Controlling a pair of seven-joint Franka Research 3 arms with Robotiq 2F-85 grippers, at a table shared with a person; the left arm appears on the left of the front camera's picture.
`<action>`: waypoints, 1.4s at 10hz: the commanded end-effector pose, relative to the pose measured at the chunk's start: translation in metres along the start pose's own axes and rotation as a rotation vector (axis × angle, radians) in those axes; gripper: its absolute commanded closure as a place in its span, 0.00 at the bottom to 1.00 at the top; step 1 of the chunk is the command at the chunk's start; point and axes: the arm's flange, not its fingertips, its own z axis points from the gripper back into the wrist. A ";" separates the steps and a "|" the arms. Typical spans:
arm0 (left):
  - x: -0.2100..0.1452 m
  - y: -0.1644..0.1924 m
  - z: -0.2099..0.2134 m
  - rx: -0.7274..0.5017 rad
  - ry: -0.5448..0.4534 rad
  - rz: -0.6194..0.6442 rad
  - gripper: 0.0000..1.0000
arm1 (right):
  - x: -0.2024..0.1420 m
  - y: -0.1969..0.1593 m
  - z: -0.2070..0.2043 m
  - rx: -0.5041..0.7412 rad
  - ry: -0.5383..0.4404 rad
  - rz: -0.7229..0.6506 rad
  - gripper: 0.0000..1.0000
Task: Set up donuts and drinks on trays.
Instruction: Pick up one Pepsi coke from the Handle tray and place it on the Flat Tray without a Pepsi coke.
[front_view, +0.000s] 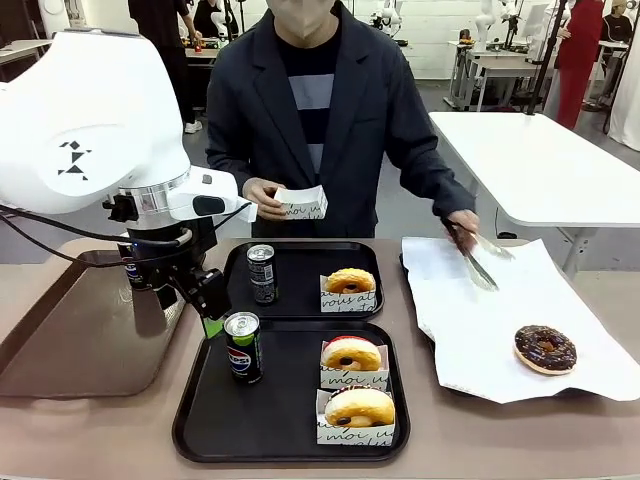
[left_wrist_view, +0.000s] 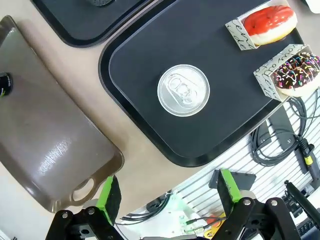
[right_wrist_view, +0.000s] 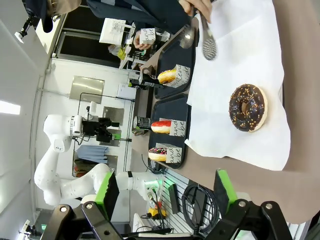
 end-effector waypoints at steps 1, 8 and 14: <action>0.004 -0.003 0.001 0.003 -0.008 0.013 0.00 | 0.001 -0.001 0.000 0.020 -0.012 0.019 0.00; 0.000 0.029 0.023 -0.066 -0.058 0.072 0.00 | 0.001 -0.001 0.000 0.020 -0.012 0.019 0.00; -0.030 0.221 0.066 -0.324 -0.191 0.574 0.00 | 0.001 -0.001 0.000 0.020 -0.012 0.019 0.00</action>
